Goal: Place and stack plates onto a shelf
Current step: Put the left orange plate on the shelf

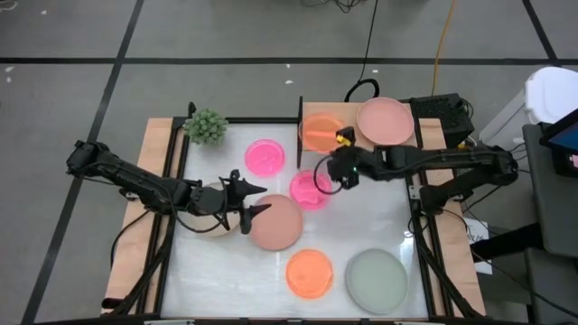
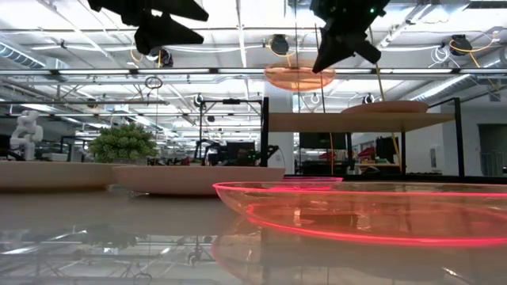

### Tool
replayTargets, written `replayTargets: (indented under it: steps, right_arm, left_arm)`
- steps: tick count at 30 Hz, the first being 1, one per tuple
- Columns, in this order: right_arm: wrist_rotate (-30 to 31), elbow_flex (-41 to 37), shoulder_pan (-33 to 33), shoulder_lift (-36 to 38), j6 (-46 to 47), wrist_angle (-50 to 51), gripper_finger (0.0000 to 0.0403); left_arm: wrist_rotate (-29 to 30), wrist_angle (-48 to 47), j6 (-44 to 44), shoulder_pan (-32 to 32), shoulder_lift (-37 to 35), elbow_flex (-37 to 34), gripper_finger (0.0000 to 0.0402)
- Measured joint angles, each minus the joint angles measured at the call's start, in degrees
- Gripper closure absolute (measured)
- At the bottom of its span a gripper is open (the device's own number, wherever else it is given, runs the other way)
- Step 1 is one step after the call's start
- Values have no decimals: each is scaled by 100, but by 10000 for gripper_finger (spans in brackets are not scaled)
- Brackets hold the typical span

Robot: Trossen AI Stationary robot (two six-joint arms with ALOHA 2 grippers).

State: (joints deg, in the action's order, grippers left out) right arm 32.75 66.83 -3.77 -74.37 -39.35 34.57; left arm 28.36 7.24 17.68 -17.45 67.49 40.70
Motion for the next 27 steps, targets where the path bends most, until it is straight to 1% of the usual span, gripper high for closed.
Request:
replayTargets:
  steps: [2, 6, 10, 14, 20, 23, 27]
  right_arm:
    - [-16, 0, -216, 0, -61, -2, 403]
    - [-480, 0, -648, -38, -125, 2, 403]
    - [-682, 0, -961, -92, -118, -26, 403]
    - [-1064, 0, -1188, -143, -176, -118, 403]
    - [-1095, 2, -1371, -292, -190, -109, 403]
    - [-1252, 4, -1416, -429, -195, -151, 403]
    - [-1205, 4, -1419, -605, -222, -133, 403]
  left_arm:
    - [2, 46, 2, 0, 38, 10, 153]
    - [2, 52, 8, 0, 67, 2, 153]
    - [0, 21, 29, 0, 91, 3, 153]
    - [0, 37, 83, 0, 82, 3, 153]
    - [0, 31, 196, 0, 82, 3, 153]
    - [0, 25, 200, 0, 82, 3, 153]
    - [0, 12, 210, 0, 82, 3, 153]
